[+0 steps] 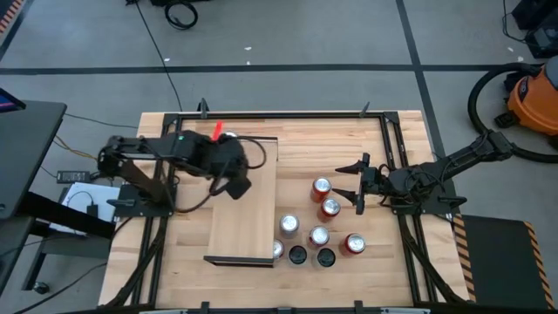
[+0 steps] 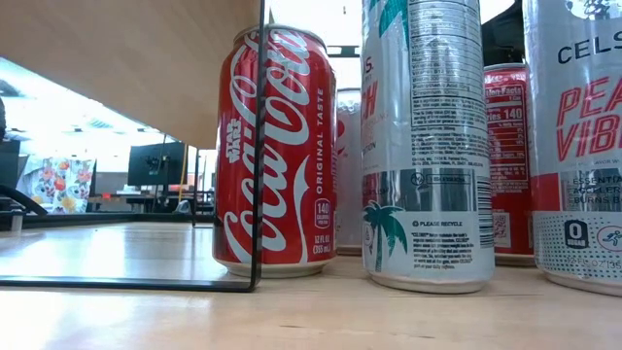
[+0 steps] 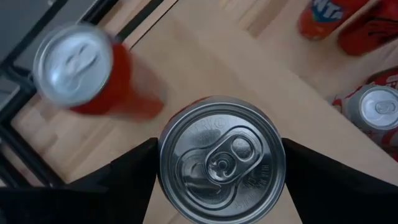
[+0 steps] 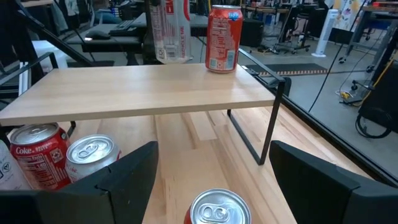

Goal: Place canned beverage on shelf
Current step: Put the top silver soda can on the shelf

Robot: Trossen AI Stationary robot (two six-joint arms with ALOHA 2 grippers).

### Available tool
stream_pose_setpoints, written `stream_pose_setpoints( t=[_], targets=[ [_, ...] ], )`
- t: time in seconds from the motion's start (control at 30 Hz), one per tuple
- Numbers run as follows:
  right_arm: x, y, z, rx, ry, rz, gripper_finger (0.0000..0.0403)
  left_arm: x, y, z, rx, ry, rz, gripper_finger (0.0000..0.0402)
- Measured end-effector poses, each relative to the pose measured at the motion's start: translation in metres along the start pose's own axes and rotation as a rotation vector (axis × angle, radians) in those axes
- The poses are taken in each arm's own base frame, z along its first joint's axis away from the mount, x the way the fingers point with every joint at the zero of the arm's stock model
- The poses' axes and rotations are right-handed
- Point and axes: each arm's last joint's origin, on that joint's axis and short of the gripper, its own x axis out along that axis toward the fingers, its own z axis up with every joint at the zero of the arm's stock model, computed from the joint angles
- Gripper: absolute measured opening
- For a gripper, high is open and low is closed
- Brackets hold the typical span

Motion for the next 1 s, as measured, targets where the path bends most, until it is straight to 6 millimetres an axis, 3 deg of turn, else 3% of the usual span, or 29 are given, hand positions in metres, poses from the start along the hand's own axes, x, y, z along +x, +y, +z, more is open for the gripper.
stream_pose_setpoints(
  t=[0.37, 0.7, 1.0],
  targets=[
    [0.0, 0.0, 0.001, 0.001, -0.008, -0.001, 0.0318, 0.007, 0.027, -0.017, -0.15, -0.006, 0.004, 0.0309],
    [0.0, 0.0, 0.001, 0.003, -0.011, -0.001, 0.0318, 0.024, 0.037, -0.01, -0.13, 0.025, 0.014, 0.0309],
    [0.0, 0.0, 0.001, 0.003, -0.011, 0.0, 0.0318, 0.025, 0.038, -0.009, -0.111, 0.035, 0.002, 0.031]
  ],
)
